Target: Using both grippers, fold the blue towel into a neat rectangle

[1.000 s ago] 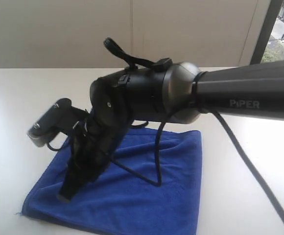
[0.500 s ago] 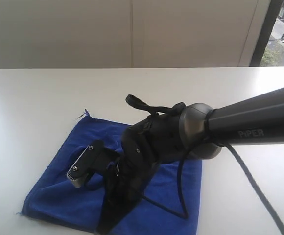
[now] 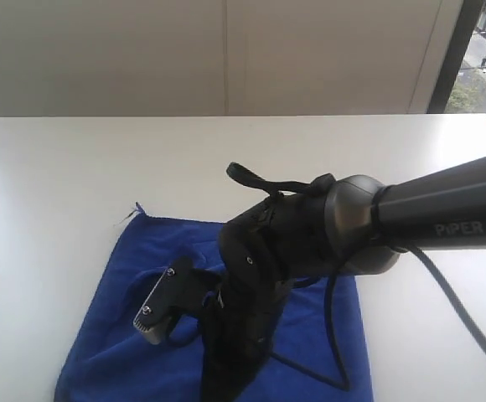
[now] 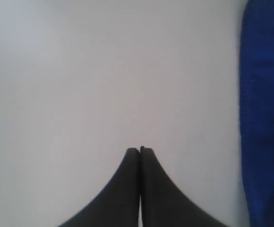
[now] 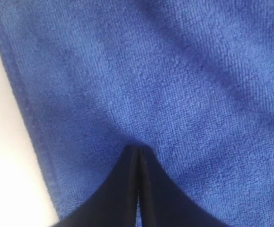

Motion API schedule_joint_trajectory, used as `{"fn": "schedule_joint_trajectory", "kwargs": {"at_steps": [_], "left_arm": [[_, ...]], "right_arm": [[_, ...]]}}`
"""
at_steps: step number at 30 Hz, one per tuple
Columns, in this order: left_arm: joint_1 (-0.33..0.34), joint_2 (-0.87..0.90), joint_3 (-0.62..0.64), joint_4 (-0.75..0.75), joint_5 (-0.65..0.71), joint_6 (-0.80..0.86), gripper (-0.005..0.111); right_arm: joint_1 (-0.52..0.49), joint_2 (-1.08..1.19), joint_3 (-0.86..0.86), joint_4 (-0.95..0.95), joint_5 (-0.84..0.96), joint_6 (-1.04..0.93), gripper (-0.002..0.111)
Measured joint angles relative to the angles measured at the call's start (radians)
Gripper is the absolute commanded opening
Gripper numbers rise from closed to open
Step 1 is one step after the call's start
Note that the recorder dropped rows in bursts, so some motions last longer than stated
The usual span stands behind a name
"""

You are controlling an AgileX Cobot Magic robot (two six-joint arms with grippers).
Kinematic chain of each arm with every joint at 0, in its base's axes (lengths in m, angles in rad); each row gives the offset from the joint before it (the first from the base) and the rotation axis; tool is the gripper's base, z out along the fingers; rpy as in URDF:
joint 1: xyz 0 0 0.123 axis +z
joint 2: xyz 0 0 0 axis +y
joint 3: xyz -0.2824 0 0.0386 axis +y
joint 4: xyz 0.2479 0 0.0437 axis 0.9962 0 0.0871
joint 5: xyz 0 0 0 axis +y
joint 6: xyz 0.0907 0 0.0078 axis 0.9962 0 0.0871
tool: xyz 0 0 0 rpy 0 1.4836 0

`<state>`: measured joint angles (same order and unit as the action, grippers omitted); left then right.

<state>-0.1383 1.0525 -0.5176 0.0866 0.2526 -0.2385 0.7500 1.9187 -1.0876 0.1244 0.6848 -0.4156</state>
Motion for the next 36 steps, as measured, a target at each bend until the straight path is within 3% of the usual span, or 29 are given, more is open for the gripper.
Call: {"fn": "schedule_joint_trajectory", "kwargs": {"at_steps": [6, 13, 17, 22, 23, 25, 26, 28, 36], "left_arm": [[-0.098, 0.009, 0.000, -0.087, -0.004, 0.122, 0.000], [-0.274, 0.098, -0.028, -0.204, -0.047, 0.278, 0.000], [-0.373, 0.229, -0.197, -0.229, -0.004, 0.328, 0.000], [-0.470, 0.446, -0.448, -0.361, 0.124, 0.497, 0.000], [-0.477, 0.477, -0.469, -0.373, 0.126, 0.509, 0.003], [-0.485, 0.558, -0.515, -0.401, 0.132, 0.523, 0.019], [-0.486, 0.582, -0.527, -0.406, 0.132, 0.528, 0.034], [-0.487, 0.639, -0.551, -0.416, 0.143, 0.577, 0.045], [-0.547, 0.667, -0.560, -0.456, 0.189, 0.767, 0.047]], "right_arm": [[0.000, -0.011, 0.021, -0.004, 0.156, -0.005, 0.000], [0.000, -0.068, 0.057, -0.008, 0.213, -0.002, 0.000], [-0.010, -0.210, 0.043, -0.206, 0.207, 0.170, 0.000], [-0.154, -0.343, 0.039, -0.398, 0.195, 0.364, 0.000], [-0.177, -0.348, 0.041, -0.398, 0.193, 0.373, 0.000], [-0.232, -0.356, 0.054, -0.403, 0.185, 0.392, 0.000], [-0.245, -0.356, 0.063, -0.403, 0.176, 0.398, 0.000], [-0.269, -0.356, 0.088, -0.401, 0.124, 0.426, 0.000], [-0.287, -0.356, 0.197, -0.262, -0.092, 0.455, 0.000]]}}
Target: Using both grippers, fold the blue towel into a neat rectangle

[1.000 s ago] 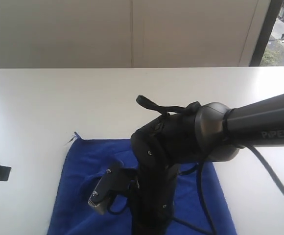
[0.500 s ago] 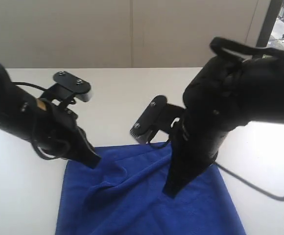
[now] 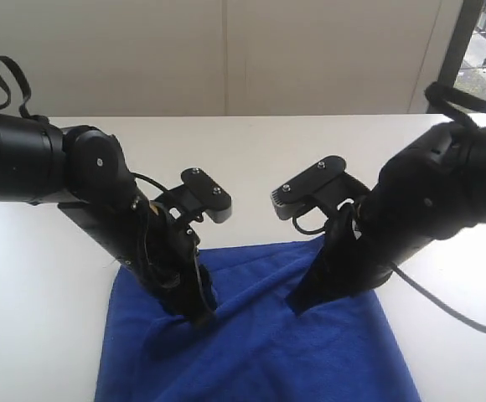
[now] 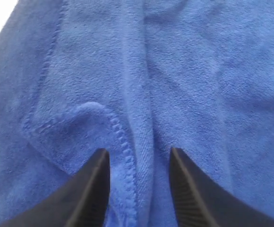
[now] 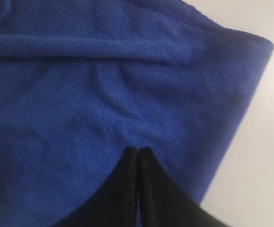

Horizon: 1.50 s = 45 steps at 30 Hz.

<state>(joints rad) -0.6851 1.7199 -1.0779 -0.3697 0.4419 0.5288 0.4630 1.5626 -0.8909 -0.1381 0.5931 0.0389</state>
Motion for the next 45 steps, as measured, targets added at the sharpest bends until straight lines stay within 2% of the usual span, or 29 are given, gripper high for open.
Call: {"fn": "schedule_joint_trajectory", "kwargs": {"at_steps": [9, 14, 18, 22, 28, 37, 45], "left_arm": [[-0.021, 0.026, 0.000, 0.013, -0.022, 0.050, 0.047], [-0.021, 0.044, 0.000, 0.037, -0.016, 0.072, 0.047], [-0.021, 0.057, 0.000, 0.115, -0.015, 0.054, 0.037], [-0.021, 0.073, 0.000, 0.245, -0.015, -0.050, 0.025], [-0.021, 0.078, 0.000, 0.422, -0.015, -0.234, 0.013], [-0.021, 0.078, 0.000, 0.733, -0.011, -0.676, 0.013], [-0.021, 0.078, 0.000, 0.775, 0.002, -0.731, 0.014]], "right_arm": [[-0.002, 0.000, 0.117, 0.251, -0.118, -0.164, 0.000], [-0.002, 0.000, 0.151, 0.292, -0.147, -0.215, 0.000], [-0.002, 0.000, 0.163, 0.296, -0.166, -0.226, 0.000], [-0.002, 0.000, 0.165, 0.297, -0.168, -0.229, 0.000], [-0.002, 0.000, 0.165, 0.297, -0.175, -0.229, 0.000], [-0.002, 0.000, 0.165, 0.297, -0.175, -0.230, 0.000], [-0.002, 0.013, 0.191, 0.297, -0.213, -0.232, 0.000]]}}
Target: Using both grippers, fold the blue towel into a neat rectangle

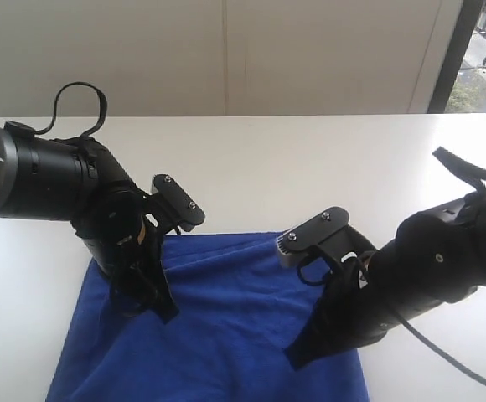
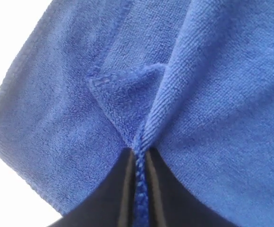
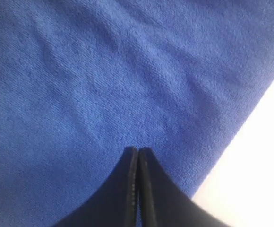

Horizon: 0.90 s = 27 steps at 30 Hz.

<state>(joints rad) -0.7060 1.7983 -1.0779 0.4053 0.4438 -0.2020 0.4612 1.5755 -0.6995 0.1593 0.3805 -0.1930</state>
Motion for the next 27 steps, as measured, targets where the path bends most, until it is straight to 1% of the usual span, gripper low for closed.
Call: {"fn": "schedule_joint_trajectory", "kwargs": {"at_steps": [2, 4, 7, 8, 9, 18, 27], "left_arm": [[0.000, 0.000, 0.000, 0.009, 0.000, 0.000, 0.020], [0.000, 0.000, 0.000, 0.018, 0.001, 0.000, 0.030], [0.000, 0.000, 0.000, 0.036, 0.002, 0.000, 0.052], [0.000, 0.000, 0.000, 0.038, 0.002, 0.000, 0.056], [0.000, 0.000, 0.000, 0.043, 0.003, 0.000, 0.058], [0.000, 0.000, 0.000, 0.137, -0.007, -0.075, 0.058], [0.000, -0.002, 0.000, 0.161, -0.056, -0.104, 0.058]], "right_arm": [[0.000, 0.014, 0.019, 0.002, -0.008, 0.000, 0.000], [0.000, 0.026, 0.032, 0.004, -0.014, 0.000, 0.000], [0.000, 0.044, 0.045, 0.030, -0.019, -0.021, 0.000], [0.000, 0.050, 0.045, 0.043, -0.019, -0.034, 0.000], [0.000, 0.057, 0.045, 0.054, -0.019, -0.042, 0.000], [0.000, 0.071, 0.045, 0.072, -0.019, -0.060, 0.000], [0.000, 0.073, 0.045, 0.074, -0.010, -0.060, 0.000]]}}
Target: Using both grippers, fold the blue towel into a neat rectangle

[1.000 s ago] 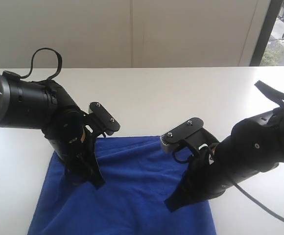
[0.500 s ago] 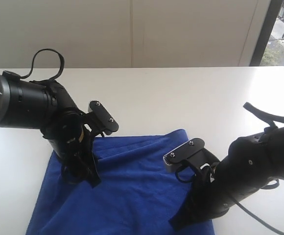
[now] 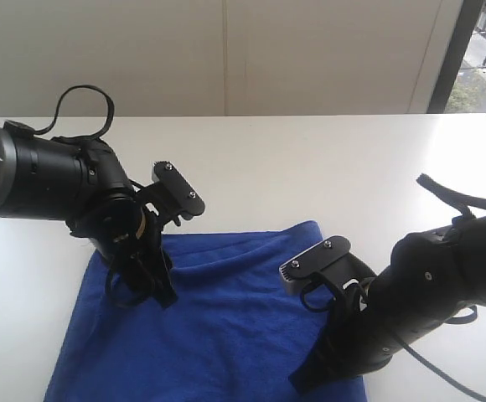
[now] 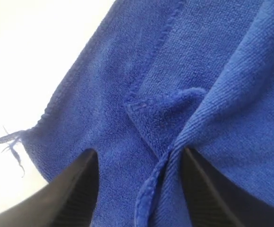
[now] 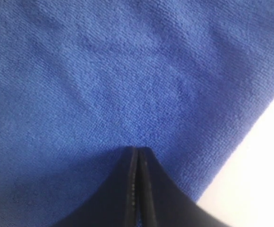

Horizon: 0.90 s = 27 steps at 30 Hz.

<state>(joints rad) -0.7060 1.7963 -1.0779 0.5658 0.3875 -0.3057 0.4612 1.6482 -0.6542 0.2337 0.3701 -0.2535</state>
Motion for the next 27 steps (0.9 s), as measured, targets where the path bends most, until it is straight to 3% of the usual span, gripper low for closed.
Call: {"fn": "schedule_joint_trajectory", "kwargs": {"at_steps": [23, 27], "left_arm": [[0.045, -0.013, -0.002, 0.051, -0.015, -0.051, 0.052], [0.045, -0.013, -0.002, -0.008, -0.026, -0.051, 0.052]], "right_arm": [[0.000, 0.000, 0.000, 0.000, 0.007, 0.000, 0.000], [0.000, 0.000, 0.000, 0.000, 0.007, 0.000, 0.000]]}}
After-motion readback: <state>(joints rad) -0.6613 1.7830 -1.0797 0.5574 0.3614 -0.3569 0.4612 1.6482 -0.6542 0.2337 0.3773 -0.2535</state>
